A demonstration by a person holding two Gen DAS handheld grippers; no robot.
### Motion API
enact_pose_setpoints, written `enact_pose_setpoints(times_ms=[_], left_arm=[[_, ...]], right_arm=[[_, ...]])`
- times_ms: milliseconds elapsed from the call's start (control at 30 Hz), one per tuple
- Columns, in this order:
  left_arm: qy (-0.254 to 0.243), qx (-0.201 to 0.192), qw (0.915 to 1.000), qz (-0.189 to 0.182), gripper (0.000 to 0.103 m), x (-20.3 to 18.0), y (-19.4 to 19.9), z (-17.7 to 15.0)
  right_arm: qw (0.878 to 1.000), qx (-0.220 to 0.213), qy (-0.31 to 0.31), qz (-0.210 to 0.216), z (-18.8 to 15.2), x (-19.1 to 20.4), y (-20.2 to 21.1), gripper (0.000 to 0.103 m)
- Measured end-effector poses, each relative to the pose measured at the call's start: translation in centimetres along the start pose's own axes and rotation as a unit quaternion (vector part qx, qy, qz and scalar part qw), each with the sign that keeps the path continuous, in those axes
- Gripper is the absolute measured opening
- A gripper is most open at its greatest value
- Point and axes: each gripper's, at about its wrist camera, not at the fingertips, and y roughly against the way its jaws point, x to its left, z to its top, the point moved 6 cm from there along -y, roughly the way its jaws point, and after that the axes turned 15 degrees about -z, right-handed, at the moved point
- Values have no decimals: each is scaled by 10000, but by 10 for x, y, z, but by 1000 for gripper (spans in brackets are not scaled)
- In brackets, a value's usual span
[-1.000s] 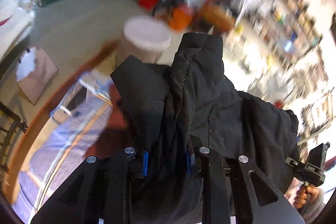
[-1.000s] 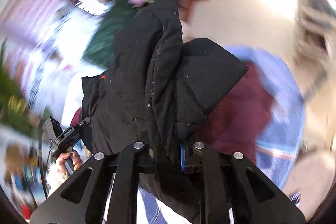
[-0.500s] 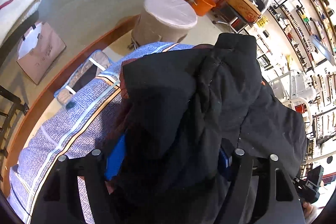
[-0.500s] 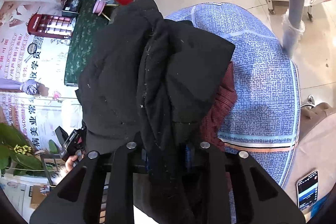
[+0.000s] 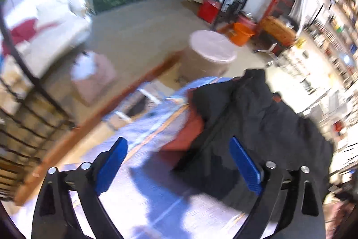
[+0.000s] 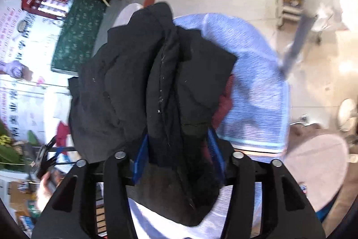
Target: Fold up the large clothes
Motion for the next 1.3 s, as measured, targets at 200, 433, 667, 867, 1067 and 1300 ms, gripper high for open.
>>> enact_pose_setpoints(times_ms=[200, 433, 667, 867, 1067, 1300], left_arm=[[18, 335, 9981, 525, 97, -11, 47, -87], [223, 614, 9978, -101, 97, -75, 59, -163], [-629, 1160, 9912, 57, 97, -129, 49, -163], [-1922, 1522, 9694, -124, 97, -163, 40, -130], [-2388, 1928, 9511, -341, 97, -176, 36, -112], [-2604, 2186, 9397, -359, 97, -185, 25, -106]], right_arm=[[9926, -533, 732, -812, -8, 4, 42, 68], [9778, -568, 1743, -1016, -59, 52, 57, 83], [9581, -973, 2189, -1569, -108, 97, 76, 86], [9509, -1053, 2201, -1903, -118, 124, 97, 86], [9391, -1301, 2094, -2395, -124, 145, 113, 86], [9556, -922, 1680, -2239, -121, 155, 106, 86]])
